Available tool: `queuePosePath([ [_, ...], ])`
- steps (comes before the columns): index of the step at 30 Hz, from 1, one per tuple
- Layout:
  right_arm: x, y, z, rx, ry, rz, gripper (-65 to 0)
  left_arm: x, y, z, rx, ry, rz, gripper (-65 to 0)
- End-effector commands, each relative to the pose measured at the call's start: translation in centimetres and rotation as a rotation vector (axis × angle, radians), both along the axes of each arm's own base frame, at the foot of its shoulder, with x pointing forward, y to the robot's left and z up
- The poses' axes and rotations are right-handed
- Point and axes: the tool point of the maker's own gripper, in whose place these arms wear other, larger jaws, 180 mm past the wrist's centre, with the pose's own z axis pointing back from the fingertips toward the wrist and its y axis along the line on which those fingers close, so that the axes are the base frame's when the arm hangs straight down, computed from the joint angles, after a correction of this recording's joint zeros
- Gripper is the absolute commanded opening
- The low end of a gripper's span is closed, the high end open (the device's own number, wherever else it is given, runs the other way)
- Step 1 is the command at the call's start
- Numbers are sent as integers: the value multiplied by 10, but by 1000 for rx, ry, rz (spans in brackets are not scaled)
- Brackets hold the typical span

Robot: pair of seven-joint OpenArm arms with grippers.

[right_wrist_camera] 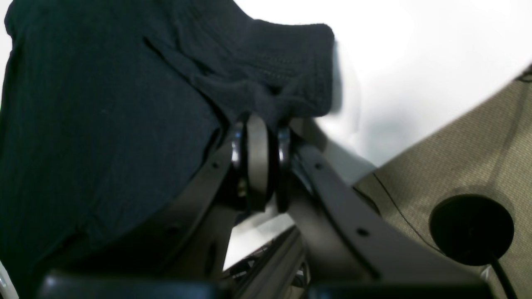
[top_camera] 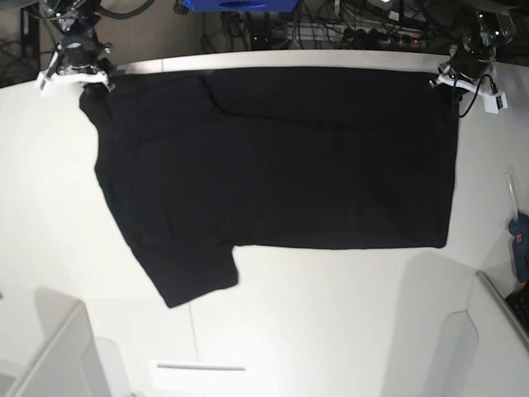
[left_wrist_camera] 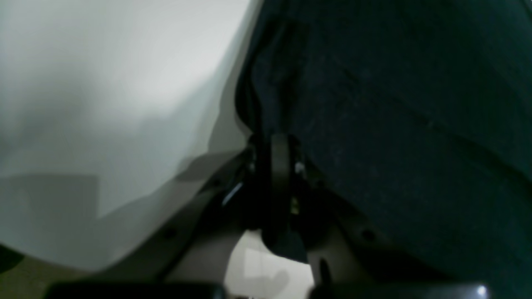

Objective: Fold the T-shirt properly
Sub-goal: 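Pull the shirt further toward the arms' bases with both grippers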

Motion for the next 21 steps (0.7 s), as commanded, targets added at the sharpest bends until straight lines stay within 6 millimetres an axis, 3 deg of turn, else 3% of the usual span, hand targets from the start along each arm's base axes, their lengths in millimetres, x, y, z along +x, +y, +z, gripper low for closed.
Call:
queuePosePath([
  [1, 2, -5, 9, -23, -30, -3, -650, 3, 5, 10, 21, -27, -7, -650],
  [8, -13, -4, 3, -20, 9, 0, -650, -10, 7, 7, 28, 4, -5, -650],
  [21, -12, -4, 5, -22, 4, 3, -650, -17, 7, 5, 28, 22, -1, -650],
])
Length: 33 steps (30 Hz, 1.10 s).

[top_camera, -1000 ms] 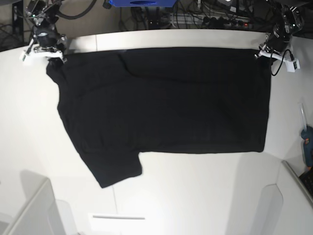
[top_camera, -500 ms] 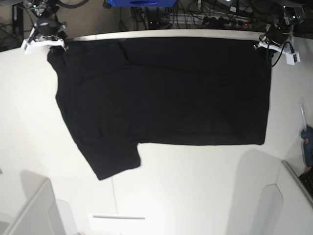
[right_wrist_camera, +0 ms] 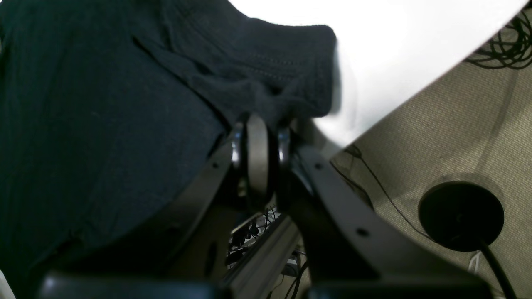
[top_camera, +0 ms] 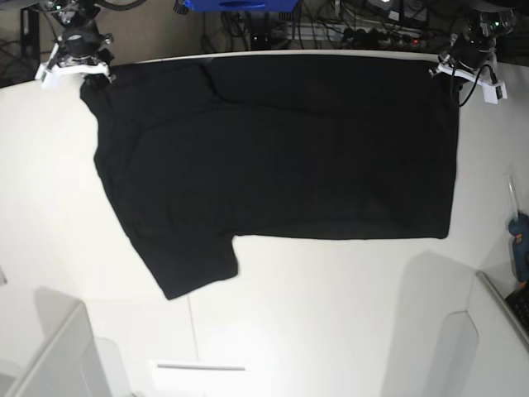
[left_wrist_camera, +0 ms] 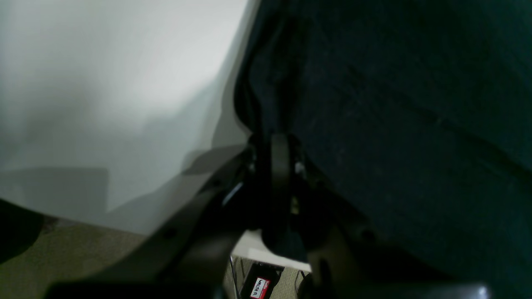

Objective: Fold the T-shirt properly
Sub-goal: 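Pull the shirt further toward the arms' bases with both grippers, then reach both grippers along the shirt sides to the hem edge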

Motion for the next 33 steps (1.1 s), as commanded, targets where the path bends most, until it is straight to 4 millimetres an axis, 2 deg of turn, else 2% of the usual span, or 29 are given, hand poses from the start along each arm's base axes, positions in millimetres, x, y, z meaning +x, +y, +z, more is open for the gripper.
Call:
queuePosePath([
  [1, 3, -5, 9, -21, -30, -1, -650, 2, 6, 8, 21, -21, 1, -650],
  [4, 3, -6, 9, -23, -32, -5, -650, 2, 7, 8, 22, -20, 3, -632],
  [5, 3, -6, 9, -23, -32, -5, -650, 3, 6, 9, 22, -24, 1, -556],
  [6, 2, -7, 10, -26, -33, -7, -612, 3, 6, 9, 21, -26, 1, -489],
  [7, 1, -7, 10, -26, -33, -12, -546, 3, 6, 9, 20, -27, 1, -426],
  [10, -6, -16, 12, -39, -34, -60, -369, 3, 6, 10, 21, -27, 2, -281],
  [11, -7, -20, 15, -48, -37, -66, -336, 3, 6, 10, 21, -27, 2, -245],
  [14, -8, -29, 25, -78, -48, -78, -332, 3, 12, 13, 29, -34, 17, -193],
  [20, -8, -43, 35, -117, -65, -103, -329, 6, 50, 49, 129, -108, 88, -193],
  [23, 9, -43, 40, -123, -102, -96, -324, 8, 67, 65, 177, -139, 114, -193],
  [25, 25, -48, 48, -138, -136, -77, -324, 14, 68, 73, 191, -163, 108, -194],
  [27, 45, -44, 52, -119, -160, -48, -329, 25, 66, 81, 196, -199, 97, -199],
  [29, 60, -41, 57, -106, -181, -22, -329, 33, 65, 85, 197, -220, 95, -252],
  [33, 97, -30, 71, -101, -245, 47, -329, 54, 56, 89, 190, -251, 44, -471],
])
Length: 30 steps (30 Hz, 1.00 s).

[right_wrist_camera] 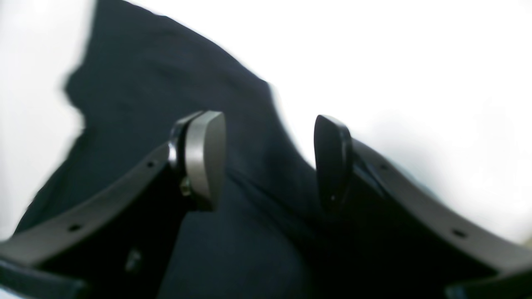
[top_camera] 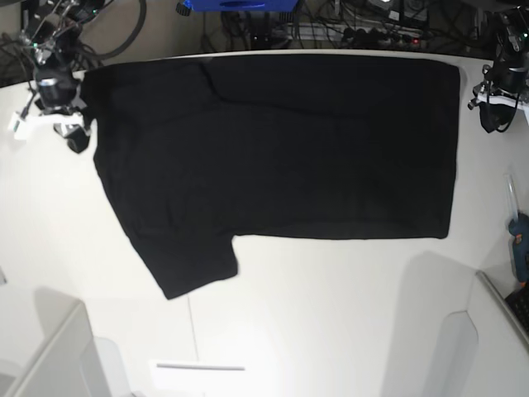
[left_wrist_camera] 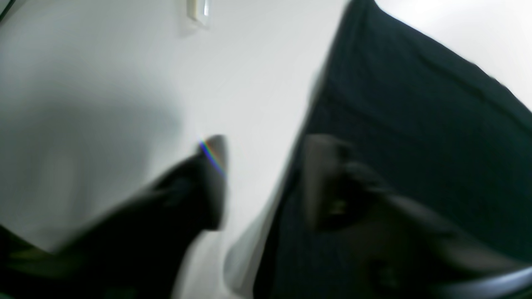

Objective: Fold the T-shirt properly
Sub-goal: 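Reach both grippers along the shirt sides to the hem edge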

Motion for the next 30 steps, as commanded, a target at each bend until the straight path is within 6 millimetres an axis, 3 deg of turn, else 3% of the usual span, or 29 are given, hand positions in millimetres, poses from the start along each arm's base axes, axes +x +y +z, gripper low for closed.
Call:
queuePosePath([
  [1, 13, -1, 15, -29, -51, 26, -329, 14, -3, 13, 23, -38, -50, -536],
  [3, 32, 13, 22, -28, -85, 83, -329, 27, -13, 13, 22, -38, -104, -650],
  [7, 59, 30, 23, -22, -104, 170, -330, 44, -27, 12, 9, -55, -152, -650],
  [15, 115, 42, 3, 16, -73, 274, -330, 76, -41, 9, 166, -12, -256, -650],
  [21, 156, 36, 3, 34, -72, 284, -330, 78, -41, 9, 178, -9, -260, -650],
  [25, 184, 41, -9, -19, -2, 335, -330, 82, -40, 12, 181, -22, -255, -650],
  [30, 206, 41, -14, -59, 44, 340, -321, 84, -39, 14, 182, -28, -252, -650],
])
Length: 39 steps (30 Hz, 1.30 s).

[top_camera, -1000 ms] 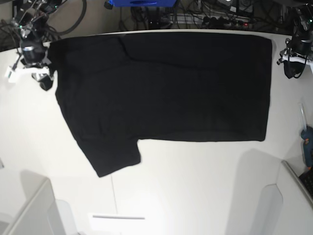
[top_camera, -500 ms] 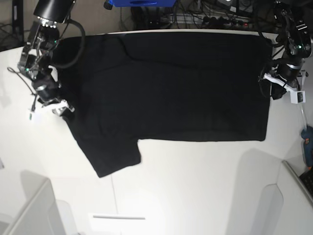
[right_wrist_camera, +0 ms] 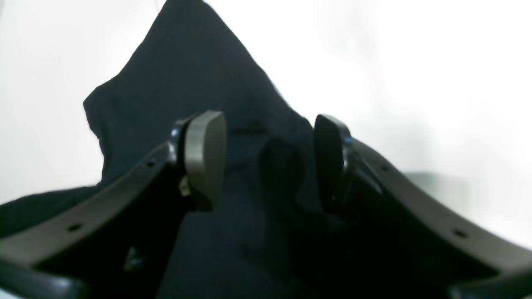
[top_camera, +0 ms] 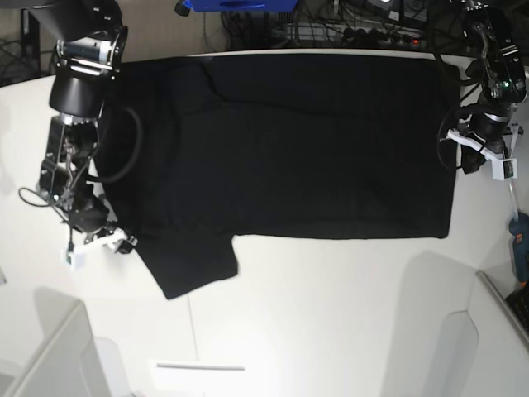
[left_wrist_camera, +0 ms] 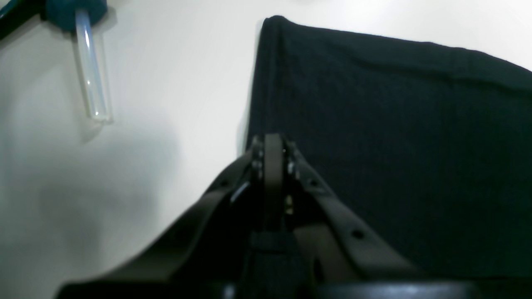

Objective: Fold the T-shirt properly
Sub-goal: 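Reach both grippers along the shirt sides to the hem edge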

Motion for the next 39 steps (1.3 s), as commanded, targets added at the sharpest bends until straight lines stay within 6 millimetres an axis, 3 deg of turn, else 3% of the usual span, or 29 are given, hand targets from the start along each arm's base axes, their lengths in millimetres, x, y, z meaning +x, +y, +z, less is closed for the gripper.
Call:
queuePosePath([
  [1, 19, -7, 19, -19, -51, -7, -318, 7, 4, 13, 20, -44, -5, -650],
  [5, 39, -12, 11, -25, 1, -19, -230, 7, 3, 13, 19, -45, -8, -650],
  [10, 58, -23, 8, -103, 6, -31, -218, 7, 4, 14, 19, -45, -6, -650],
  [14, 65, -9, -4, -103, 20, 69, -224, 7, 5, 13, 22, -44, -4, -650],
  [19, 63, 3, -23, -153, 64, 133, -224, 3, 8, 6, 15, -24, 7, -650],
  [26, 61, 15, -25, -145, 62, 187, -230, -1, 13, -3, 6, 2, 25, -650],
  [31, 57, 23, -27, -132, 66, 236, -324, 0, 14, -3, 8, 0, 26, -650],
  [39, 56, 29, -29, -140, 70, 258, -335, 7, 15, -1, 0, -17, 34, -650],
])
